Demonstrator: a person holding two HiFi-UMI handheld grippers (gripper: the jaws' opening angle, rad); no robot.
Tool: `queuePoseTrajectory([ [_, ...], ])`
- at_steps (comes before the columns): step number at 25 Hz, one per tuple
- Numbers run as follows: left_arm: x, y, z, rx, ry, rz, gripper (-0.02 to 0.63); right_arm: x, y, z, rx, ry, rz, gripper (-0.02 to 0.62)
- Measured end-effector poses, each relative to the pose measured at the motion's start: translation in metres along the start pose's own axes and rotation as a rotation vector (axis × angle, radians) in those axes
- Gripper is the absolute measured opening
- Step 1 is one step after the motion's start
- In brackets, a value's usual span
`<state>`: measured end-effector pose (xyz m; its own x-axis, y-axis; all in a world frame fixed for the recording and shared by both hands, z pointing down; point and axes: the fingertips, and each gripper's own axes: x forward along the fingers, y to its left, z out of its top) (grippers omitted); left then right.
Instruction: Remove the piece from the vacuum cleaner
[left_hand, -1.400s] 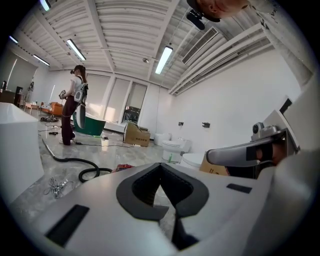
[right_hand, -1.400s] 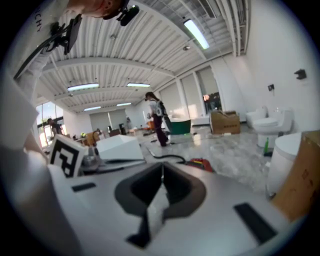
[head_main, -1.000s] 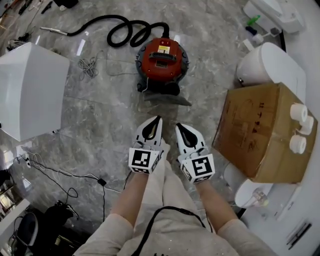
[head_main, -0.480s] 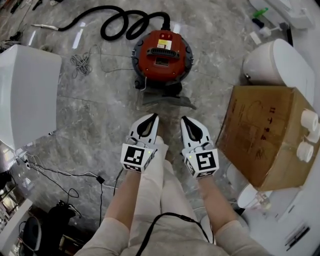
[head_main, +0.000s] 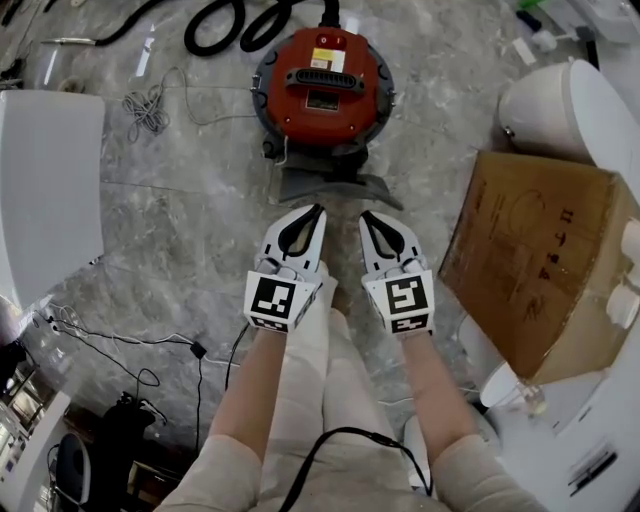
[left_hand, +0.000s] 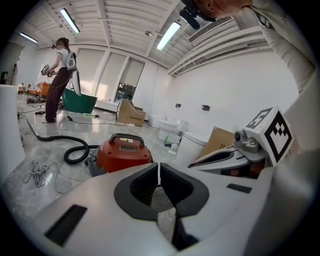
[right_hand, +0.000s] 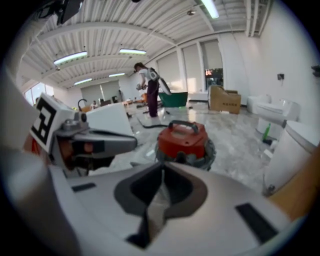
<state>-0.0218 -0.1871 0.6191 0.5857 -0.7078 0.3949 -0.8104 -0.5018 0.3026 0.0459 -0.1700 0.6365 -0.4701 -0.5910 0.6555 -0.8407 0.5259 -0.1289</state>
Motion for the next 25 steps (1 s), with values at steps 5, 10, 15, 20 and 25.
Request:
queuePoseTrajectory([
  [5,0.013,0.004,-0.012,-0.023,0.023,-0.009,0.023,0.020,-0.014,-0.014,-0.031,0.065,-0.007,0.015],
  [10,0.023,0.008,-0.026,-0.063,0.048,-0.018,0.023,0.041,-0.024,-0.022,-0.081,0.125,-0.001,0.028],
  [15,0.032,0.012,-0.033,-0.059,0.069,-0.004,0.023,0.058,-0.025,-0.030,-0.135,0.180,0.033,0.105],
  [20,0.040,0.023,-0.044,-0.067,0.100,0.009,0.023,0.071,-0.028,-0.049,-0.213,0.276,0.071,0.184],
  [25,0.040,0.026,-0.052,0.000,0.141,0.002,0.025,0.080,-0.035,-0.065,-0.323,0.374,0.087,0.213],
])
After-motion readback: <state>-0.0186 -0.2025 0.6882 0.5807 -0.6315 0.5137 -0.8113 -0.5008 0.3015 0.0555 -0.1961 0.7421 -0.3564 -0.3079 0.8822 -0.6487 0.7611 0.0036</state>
